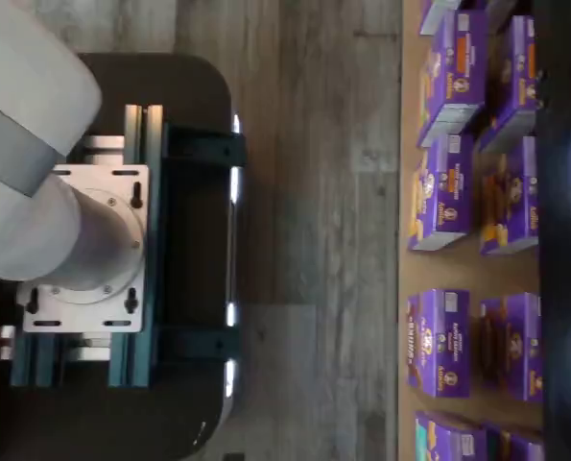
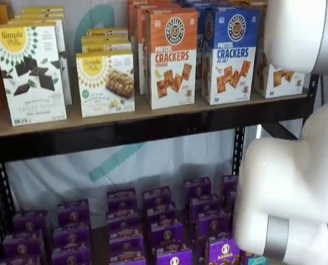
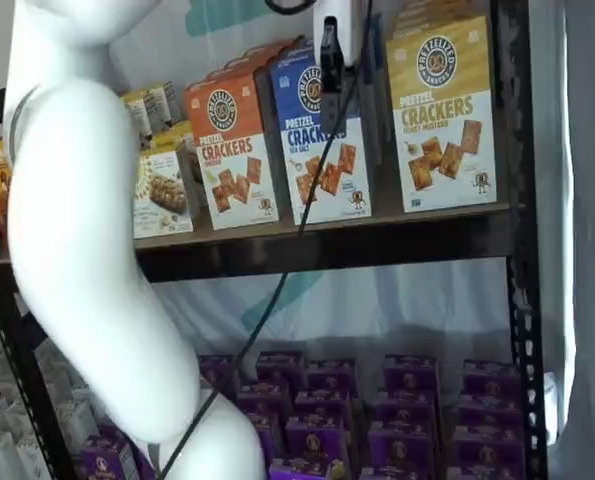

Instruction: Retrieve the yellow and white box located on the top shelf, the sixth one from the left

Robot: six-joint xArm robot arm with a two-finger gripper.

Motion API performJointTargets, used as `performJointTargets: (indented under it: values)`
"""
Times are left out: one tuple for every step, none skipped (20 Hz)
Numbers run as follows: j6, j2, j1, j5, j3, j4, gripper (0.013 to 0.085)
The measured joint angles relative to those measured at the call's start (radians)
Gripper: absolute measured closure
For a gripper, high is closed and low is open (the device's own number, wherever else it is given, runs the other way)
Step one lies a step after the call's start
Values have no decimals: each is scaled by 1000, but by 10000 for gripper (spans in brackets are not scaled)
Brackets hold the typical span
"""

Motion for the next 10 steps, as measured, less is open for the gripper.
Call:
performJointTargets:
  values:
    - [1,-4,1,-10,6,1,130]
    - [1,-8,1,-22,11,2,130]
    - [0,-10,-1,-33,15,4,130]
    - [-3,-12,-5,-48,18,6,130]
    - [-6,-11,-9,-57,16,7,130]
    - [-10,-7,-12,-63,10,7,130]
    - [-15,5,-18,-62,-8,7,130]
    - [-18,14,-24,-59,-23,11,130]
    - [-21,24,-31,-56,-39,19,130]
    - [-24,36,-40,-50,-58,29,130]
